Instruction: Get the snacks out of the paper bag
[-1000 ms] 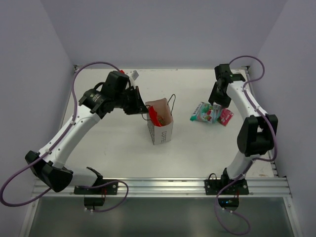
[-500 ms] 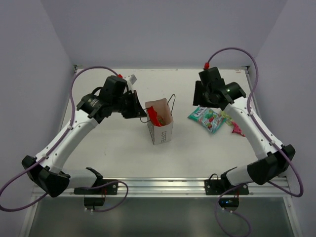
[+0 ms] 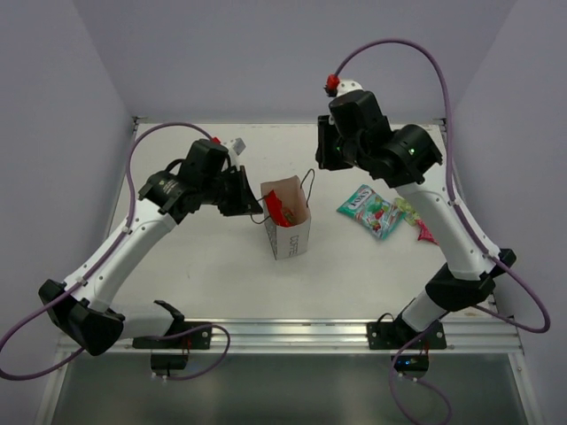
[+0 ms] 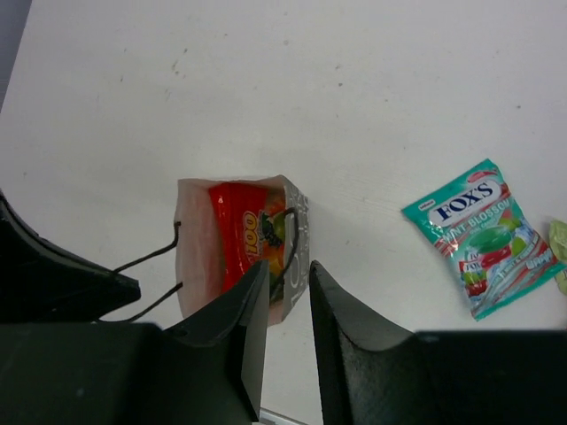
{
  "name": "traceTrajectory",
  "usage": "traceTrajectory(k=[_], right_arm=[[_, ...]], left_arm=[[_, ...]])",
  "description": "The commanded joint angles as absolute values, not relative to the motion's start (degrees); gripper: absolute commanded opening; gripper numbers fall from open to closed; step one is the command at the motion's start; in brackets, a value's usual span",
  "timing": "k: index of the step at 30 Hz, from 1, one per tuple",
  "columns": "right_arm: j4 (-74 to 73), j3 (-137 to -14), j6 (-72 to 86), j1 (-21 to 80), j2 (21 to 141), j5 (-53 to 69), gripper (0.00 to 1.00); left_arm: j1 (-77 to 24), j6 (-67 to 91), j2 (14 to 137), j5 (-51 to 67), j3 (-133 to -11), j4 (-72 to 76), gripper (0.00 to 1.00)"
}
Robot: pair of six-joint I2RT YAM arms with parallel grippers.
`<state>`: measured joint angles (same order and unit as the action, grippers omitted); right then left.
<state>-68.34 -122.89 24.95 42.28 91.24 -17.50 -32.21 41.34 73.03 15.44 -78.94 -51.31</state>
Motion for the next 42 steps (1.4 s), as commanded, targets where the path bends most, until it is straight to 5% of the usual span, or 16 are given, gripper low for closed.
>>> traceTrajectory(k=[1, 7, 42], right_arm=[[-72.0, -128.9, 22.1, 45.4, 95.6, -18.5, 0.29], [-75.0, -136.8, 22.8, 47.5, 101.7, -14.7, 0.32], [-62.0, -116.5, 23.4, 49.2, 109.2, -3.6, 0.29]], left_arm=[[-31.8, 41.0, 71.5, 16.7, -78.4, -49.9, 0.0], [-31.8, 41.3, 70.6, 16.4, -78.0, -50.2, 0.0], [-31.8, 43.9, 67.4, 14.8, -76.6, -51.9, 0.0]])
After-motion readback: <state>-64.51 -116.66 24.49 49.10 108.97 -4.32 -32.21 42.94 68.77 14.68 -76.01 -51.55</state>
